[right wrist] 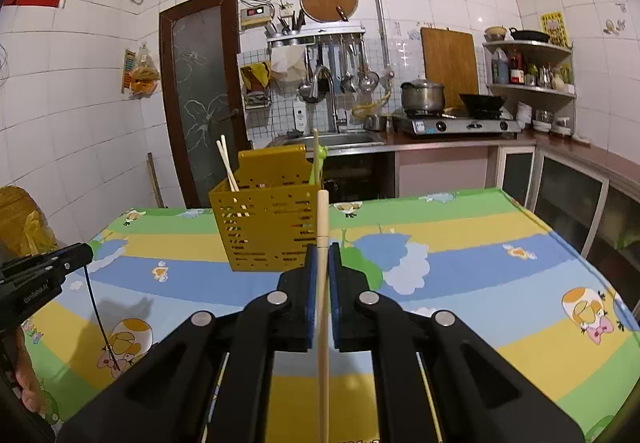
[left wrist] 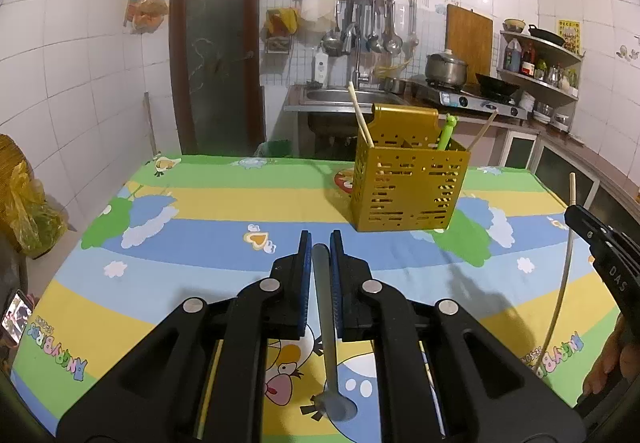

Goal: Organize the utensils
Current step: 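Lift the spoon and chopstick and carry both over the yellow holder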

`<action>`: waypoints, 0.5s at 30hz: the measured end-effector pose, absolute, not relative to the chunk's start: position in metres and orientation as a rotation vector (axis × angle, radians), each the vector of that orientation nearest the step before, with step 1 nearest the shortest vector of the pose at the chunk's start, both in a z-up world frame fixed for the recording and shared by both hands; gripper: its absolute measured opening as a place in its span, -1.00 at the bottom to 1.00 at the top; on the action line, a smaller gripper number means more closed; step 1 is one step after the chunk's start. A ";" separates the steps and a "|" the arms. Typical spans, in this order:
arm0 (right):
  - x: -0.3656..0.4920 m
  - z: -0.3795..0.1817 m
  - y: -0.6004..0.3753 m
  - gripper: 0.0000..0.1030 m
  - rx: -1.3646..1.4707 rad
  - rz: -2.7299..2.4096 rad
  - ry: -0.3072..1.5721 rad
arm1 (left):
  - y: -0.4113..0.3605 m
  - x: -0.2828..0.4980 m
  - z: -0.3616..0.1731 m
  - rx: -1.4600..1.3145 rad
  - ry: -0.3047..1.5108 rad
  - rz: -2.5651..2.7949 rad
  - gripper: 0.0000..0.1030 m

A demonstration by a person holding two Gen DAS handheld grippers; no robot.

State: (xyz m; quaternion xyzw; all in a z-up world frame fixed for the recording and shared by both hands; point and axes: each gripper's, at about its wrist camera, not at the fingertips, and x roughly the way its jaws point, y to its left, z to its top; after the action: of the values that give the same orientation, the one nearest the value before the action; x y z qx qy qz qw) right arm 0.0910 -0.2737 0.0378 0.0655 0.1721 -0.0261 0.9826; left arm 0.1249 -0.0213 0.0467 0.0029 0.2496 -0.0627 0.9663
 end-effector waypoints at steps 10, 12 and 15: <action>0.104 0.069 -0.264 -0.88 0.084 -0.035 0.269 | -0.029 0.136 0.083 0.009 0.435 -0.158 -0.88; 0.112 0.080 -0.262 -0.88 0.074 -0.029 0.243 | -0.033 0.146 0.096 0.002 0.417 -0.163 -0.88; 0.126 0.101 -0.261 -0.88 0.069 -0.017 0.199 | -0.040 0.161 0.113 0.009 0.377 -0.155 -0.89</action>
State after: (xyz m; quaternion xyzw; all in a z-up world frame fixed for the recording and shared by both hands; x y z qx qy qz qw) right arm 0.1264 -0.2605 0.1013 0.0345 0.0994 -0.0085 0.9944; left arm 0.1606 -0.0397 0.1128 0.0046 0.1871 -0.0768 0.9793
